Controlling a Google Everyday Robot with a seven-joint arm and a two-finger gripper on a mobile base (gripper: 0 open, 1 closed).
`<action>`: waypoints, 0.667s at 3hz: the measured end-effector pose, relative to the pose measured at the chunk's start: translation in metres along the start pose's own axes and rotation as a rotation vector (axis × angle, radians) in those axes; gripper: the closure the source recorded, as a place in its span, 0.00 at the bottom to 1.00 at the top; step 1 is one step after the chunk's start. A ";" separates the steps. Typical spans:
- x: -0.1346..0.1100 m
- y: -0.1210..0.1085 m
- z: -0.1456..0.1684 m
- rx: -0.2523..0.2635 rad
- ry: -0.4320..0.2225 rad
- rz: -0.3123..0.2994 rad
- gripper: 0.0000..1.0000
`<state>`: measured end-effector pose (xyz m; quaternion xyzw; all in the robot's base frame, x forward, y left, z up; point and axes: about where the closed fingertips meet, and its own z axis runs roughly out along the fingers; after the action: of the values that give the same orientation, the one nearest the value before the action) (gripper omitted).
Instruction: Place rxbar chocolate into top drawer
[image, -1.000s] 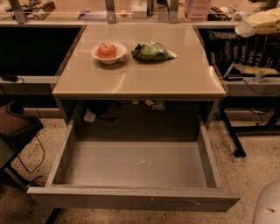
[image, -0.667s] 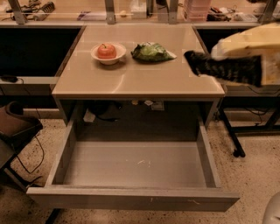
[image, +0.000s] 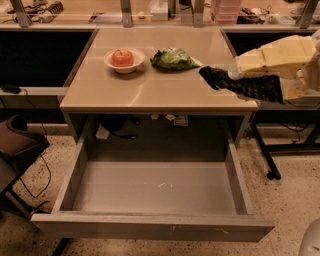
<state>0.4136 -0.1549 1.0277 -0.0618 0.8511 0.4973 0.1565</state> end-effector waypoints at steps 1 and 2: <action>0.006 -0.011 0.006 0.120 -0.035 -0.107 1.00; 0.004 -0.027 0.028 0.326 -0.100 -0.355 1.00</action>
Offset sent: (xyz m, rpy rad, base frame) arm 0.1010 -0.0444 -0.0200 -1.0550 -1.1564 -0.1304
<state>0.4223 -0.1443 0.9911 -0.1596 0.8870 0.3207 0.2913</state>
